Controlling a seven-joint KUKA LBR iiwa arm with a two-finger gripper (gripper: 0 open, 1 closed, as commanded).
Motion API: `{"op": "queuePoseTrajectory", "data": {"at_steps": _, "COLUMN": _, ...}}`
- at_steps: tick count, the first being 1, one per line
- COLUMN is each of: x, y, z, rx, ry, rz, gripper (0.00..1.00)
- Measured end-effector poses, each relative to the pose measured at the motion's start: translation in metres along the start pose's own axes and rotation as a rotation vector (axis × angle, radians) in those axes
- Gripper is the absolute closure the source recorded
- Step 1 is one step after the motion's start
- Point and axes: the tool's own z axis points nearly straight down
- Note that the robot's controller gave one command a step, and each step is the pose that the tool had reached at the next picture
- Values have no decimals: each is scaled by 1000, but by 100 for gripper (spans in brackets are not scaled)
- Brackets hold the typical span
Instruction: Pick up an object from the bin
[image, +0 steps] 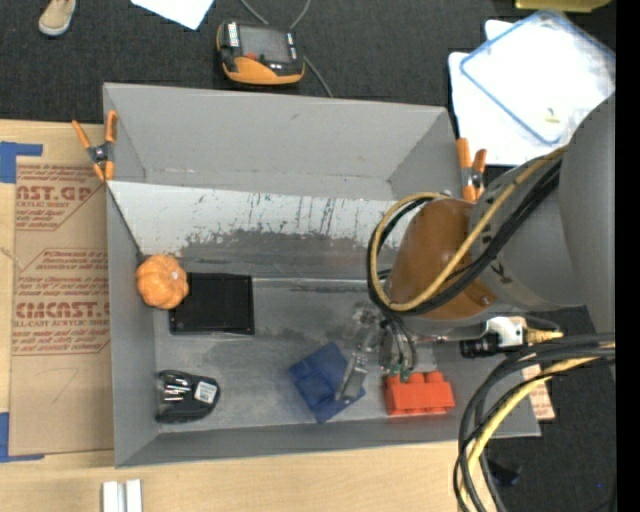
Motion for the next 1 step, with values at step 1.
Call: {"op": "queuePoseTrajectory", "data": {"at_steps": 1, "x": 13, "y": 0, "z": 20, "rx": 2, "ry": -3, "rz": -174, "gripper": 0}}
